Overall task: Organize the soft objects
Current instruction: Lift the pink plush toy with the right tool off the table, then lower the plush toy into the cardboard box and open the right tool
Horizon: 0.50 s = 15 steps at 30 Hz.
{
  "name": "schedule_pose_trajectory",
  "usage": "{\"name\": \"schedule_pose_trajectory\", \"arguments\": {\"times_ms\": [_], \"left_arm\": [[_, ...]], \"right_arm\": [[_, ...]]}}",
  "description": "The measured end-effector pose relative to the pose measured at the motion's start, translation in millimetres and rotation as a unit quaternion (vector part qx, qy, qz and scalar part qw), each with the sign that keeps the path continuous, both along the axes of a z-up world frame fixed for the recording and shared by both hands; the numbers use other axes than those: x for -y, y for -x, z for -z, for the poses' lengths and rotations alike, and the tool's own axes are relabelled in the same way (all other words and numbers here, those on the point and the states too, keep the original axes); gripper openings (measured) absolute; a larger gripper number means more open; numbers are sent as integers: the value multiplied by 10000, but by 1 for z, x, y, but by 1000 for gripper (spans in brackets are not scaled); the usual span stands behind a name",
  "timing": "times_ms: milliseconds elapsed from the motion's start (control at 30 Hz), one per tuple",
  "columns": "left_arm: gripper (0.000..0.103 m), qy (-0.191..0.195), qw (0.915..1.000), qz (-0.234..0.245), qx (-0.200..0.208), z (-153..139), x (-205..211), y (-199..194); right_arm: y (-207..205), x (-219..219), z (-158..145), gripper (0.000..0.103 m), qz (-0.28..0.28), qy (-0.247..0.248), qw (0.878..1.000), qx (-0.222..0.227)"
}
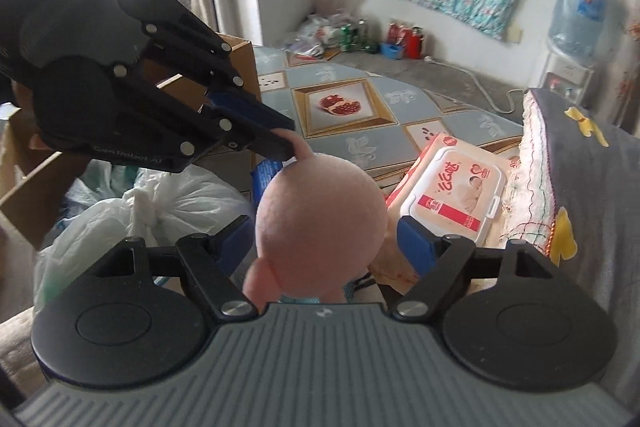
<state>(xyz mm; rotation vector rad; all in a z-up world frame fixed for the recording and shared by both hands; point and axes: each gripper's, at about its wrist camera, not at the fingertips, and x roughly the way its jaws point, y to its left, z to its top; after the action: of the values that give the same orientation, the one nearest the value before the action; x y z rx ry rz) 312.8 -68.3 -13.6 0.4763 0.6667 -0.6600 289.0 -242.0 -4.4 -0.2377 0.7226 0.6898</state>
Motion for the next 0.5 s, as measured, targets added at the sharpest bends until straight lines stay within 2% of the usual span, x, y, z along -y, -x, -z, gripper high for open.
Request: {"name": "schedule_pose_trajectory", "arguments": {"times_ms": [100, 133, 200, 300, 400, 500], "left_arm": [[10, 168, 9996, -216, -95, -5, 1, 0], [10, 251, 9992, -289, -147, -8, 2, 0], [10, 408, 9979, -434, -248, -13, 2, 0], [10, 663, 9956, -591, -285, -26, 2, 4], [10, 884, 9936, -682, -177, -48, -3, 17], [10, 1124, 9903, -809, -78, -79, -13, 33]], "right_arm": [[3, -8, 4, 78, 155, 106, 9998, 53], [4, -12, 6, 76, 248, 237, 9994, 88], [5, -16, 7, 56, 410, 406, 9982, 150], [11, -13, -6, 54, 523, 337, 9977, 278], [27, -7, -33, 54, 463, 214, 9974, 510], [44, -2, -66, 55, 222, -196, 9974, 659]]}}
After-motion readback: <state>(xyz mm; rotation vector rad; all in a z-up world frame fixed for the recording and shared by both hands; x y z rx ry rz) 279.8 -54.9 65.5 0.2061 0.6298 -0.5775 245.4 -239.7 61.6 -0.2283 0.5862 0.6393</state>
